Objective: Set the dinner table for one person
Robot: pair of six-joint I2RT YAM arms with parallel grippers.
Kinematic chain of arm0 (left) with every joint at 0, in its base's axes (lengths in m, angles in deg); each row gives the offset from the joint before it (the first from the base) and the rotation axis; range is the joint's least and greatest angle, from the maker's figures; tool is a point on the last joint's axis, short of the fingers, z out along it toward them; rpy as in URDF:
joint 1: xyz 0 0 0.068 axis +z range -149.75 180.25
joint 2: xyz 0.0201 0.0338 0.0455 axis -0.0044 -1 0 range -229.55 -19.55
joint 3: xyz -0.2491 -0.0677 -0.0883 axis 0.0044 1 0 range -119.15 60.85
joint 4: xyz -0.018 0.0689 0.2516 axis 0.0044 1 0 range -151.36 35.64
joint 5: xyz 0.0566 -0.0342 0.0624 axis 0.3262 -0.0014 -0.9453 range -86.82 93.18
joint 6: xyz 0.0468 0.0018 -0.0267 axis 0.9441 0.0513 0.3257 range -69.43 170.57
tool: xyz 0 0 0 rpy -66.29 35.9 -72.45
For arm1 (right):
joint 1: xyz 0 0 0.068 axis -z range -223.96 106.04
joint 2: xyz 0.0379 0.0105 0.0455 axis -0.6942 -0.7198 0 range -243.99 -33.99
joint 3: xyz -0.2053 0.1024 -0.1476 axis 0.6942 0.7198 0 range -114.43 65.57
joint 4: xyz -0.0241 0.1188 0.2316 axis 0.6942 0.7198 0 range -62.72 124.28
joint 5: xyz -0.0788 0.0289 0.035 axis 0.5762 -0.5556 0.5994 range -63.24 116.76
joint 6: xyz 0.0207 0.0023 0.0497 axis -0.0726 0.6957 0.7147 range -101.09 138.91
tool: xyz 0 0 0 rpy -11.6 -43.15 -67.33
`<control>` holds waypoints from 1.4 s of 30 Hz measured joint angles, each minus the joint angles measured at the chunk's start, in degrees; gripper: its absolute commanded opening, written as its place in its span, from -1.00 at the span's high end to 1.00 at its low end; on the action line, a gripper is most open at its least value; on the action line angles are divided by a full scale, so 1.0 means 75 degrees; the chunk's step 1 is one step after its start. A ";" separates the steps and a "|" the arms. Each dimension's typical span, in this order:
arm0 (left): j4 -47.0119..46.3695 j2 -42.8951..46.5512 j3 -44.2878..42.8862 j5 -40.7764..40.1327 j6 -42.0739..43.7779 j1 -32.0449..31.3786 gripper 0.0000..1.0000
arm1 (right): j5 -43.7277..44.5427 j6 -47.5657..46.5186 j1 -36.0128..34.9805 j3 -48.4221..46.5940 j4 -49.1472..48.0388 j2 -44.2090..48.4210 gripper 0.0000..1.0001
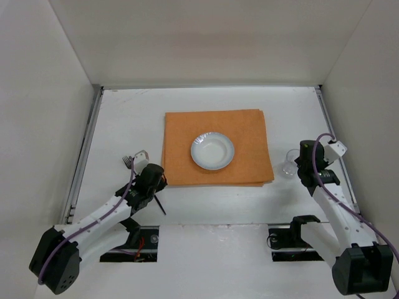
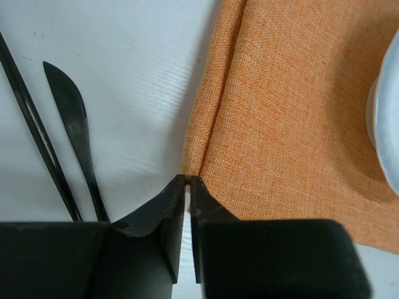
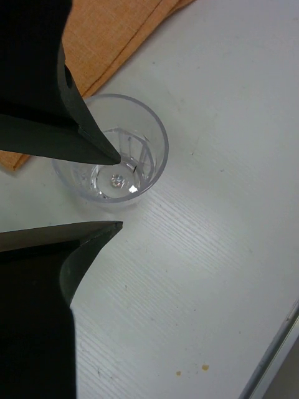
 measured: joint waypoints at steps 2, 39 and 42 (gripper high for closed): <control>0.0035 0.0160 0.0029 -0.0015 -0.0003 0.0006 0.67 | 0.0003 -0.0032 0.0009 0.0009 -0.0070 -0.0114 0.13; -0.3657 -0.1475 -0.0475 -0.0291 0.0662 -0.0755 0.29 | -0.0213 -0.0787 -0.1719 -0.3523 -0.1373 -0.3853 0.88; -0.3736 -0.1475 -0.0370 -0.0277 0.0697 -0.0638 0.29 | -0.0425 -0.0941 -0.1935 -0.4470 -0.1553 -0.5138 0.88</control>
